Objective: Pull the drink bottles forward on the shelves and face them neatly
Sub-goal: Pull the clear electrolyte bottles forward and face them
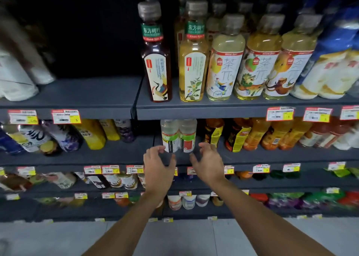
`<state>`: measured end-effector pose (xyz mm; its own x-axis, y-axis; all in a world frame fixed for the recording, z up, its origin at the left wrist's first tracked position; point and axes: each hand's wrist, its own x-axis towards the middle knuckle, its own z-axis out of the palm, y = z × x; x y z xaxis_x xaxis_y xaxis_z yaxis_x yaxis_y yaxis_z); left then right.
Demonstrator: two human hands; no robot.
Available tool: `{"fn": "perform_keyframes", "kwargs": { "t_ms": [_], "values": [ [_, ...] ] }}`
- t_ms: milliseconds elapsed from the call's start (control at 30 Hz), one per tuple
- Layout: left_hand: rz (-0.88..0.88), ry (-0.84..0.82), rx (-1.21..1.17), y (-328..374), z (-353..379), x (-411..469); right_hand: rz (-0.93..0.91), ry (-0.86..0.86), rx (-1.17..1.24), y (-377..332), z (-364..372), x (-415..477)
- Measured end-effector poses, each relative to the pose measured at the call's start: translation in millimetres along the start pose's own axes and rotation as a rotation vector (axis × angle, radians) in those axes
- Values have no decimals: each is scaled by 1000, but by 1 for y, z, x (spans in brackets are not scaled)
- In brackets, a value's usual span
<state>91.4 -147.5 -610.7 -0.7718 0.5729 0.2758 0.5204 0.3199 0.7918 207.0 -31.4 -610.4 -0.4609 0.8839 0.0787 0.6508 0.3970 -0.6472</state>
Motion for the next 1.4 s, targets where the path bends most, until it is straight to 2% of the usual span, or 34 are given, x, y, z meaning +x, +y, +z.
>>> {"fn": "perform_keyframes", "kwargs": {
  "t_ms": [233, 533, 767, 900, 1033, 1167, 1400],
  "values": [
    [-80, -81, 2, -40, 38, 48, -11, 91, 88, 9, 42, 51],
    [-47, -16, -100, -53, 69, 68, -104, 147, 145, 26, 67, 69],
    [-21, 1, -133, -70, 77, 65, -196, 128, 181, 41, 74, 72],
    [18, 38, -113, -86, 88, 61, -313, 156, 129, 57, 87, 69],
    [66, 111, -97, -88, 92, 62, -321, 205, 162, 63, 91, 69],
    [171, 86, -78, -95, 88, 70, -294, 161, 239, 65, 91, 71],
    [366, 82, -71, -116, 102, 77, -484, 225, 262, 88, 114, 92]
  ]
}}
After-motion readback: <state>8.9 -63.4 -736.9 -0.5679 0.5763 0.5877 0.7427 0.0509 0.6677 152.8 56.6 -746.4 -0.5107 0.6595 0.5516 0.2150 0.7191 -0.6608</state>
